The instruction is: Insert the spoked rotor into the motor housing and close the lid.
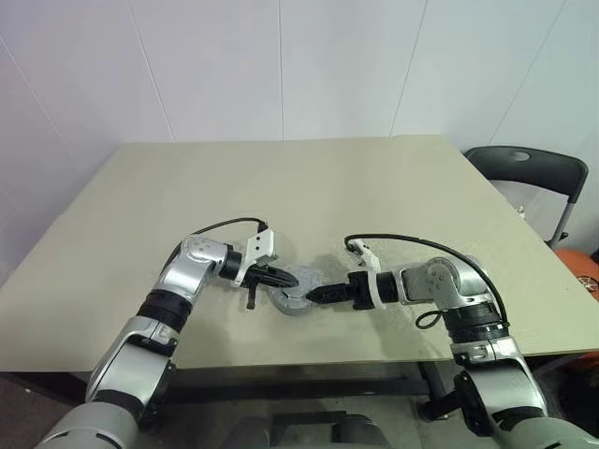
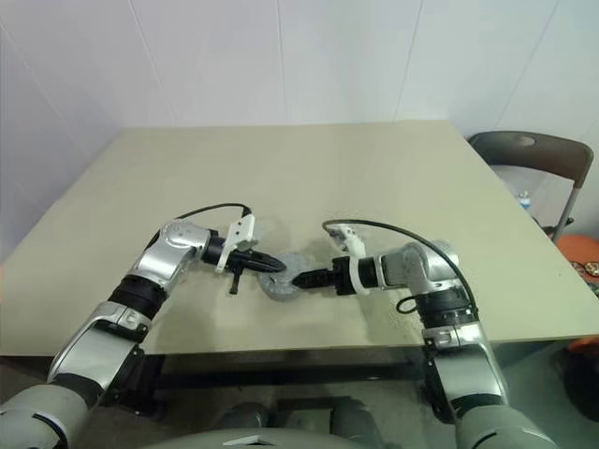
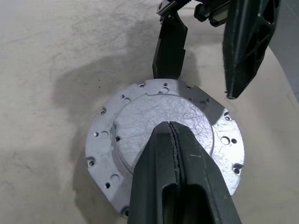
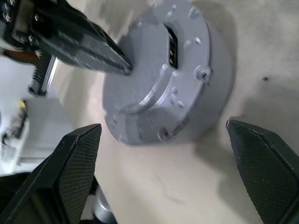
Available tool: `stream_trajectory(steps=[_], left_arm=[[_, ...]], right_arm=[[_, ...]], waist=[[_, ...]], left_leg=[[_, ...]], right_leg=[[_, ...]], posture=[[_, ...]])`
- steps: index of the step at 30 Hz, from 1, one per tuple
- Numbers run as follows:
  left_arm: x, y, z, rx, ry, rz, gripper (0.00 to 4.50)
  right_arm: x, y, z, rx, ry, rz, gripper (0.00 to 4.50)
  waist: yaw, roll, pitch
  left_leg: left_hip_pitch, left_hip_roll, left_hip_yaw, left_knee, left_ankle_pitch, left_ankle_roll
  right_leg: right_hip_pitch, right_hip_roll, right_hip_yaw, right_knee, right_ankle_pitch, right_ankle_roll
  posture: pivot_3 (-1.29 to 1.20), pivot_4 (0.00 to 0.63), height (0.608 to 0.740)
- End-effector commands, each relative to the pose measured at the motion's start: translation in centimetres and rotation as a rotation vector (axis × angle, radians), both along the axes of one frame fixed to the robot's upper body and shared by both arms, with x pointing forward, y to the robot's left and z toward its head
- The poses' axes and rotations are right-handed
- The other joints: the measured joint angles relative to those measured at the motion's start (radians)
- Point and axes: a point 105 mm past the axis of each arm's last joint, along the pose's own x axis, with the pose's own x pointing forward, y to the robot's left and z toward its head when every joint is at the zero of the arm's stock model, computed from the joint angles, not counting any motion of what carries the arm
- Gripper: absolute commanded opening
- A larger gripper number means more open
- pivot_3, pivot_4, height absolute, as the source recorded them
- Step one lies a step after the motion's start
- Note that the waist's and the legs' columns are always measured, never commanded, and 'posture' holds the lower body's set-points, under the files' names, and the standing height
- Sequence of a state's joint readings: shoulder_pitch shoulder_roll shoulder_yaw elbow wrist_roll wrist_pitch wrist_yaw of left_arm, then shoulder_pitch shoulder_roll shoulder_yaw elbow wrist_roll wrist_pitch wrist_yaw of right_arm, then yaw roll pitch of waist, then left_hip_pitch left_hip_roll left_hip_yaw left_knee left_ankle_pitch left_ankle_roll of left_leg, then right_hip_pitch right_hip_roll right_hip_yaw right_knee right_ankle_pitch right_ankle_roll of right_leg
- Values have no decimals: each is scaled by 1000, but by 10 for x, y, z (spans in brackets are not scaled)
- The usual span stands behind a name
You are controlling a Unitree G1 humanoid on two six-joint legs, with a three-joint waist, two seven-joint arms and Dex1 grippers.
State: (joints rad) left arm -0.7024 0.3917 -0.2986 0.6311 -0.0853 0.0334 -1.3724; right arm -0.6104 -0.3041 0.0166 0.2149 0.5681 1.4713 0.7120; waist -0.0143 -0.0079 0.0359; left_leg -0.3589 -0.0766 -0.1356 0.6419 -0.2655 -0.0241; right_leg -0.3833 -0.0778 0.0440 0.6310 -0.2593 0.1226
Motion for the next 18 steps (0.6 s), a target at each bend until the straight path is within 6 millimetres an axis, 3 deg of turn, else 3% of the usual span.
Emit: stream_trajectory(steps=[1,7,8,10,18], left_arm=[[1,0,-6,57,2,-15,0],[8,0,-2,96,-33,-29,0],[11,0,1,99,-41,-27,0],[15,0,5,97,-55,-23,0],[10,5,-3,105,-39,-23,0]], right_arm=[[0,22,23,90,43,22,4462],[2,59,39,220,111,44,4462],[1,63,41,230,105,51,4294],[-3,67,47,275,111,78,3887],[5,50,45,289,133,-2,1201]], waist=[[-2,0,0],[-23,0,0],[-30,0,0],[-34,0,0],[-29,0,0]], left_leg=[[-1,0,0,0,0,0],[-6,0,1,-3,0,0],[-6,0,0,-4,0,0],[-6,0,0,-8,1,-1],[-14,-4,0,-9,2,-2]], right_leg=[[-1,0,0,0,0,0],[-7,2,3,2,1,-1],[-8,2,3,2,1,-2],[-12,4,6,2,2,-2],[-20,-1,6,2,3,-3]], posture=[[0,0,740],[0,0,740],[0,0,740],[0,0,740],[0,0,740]])
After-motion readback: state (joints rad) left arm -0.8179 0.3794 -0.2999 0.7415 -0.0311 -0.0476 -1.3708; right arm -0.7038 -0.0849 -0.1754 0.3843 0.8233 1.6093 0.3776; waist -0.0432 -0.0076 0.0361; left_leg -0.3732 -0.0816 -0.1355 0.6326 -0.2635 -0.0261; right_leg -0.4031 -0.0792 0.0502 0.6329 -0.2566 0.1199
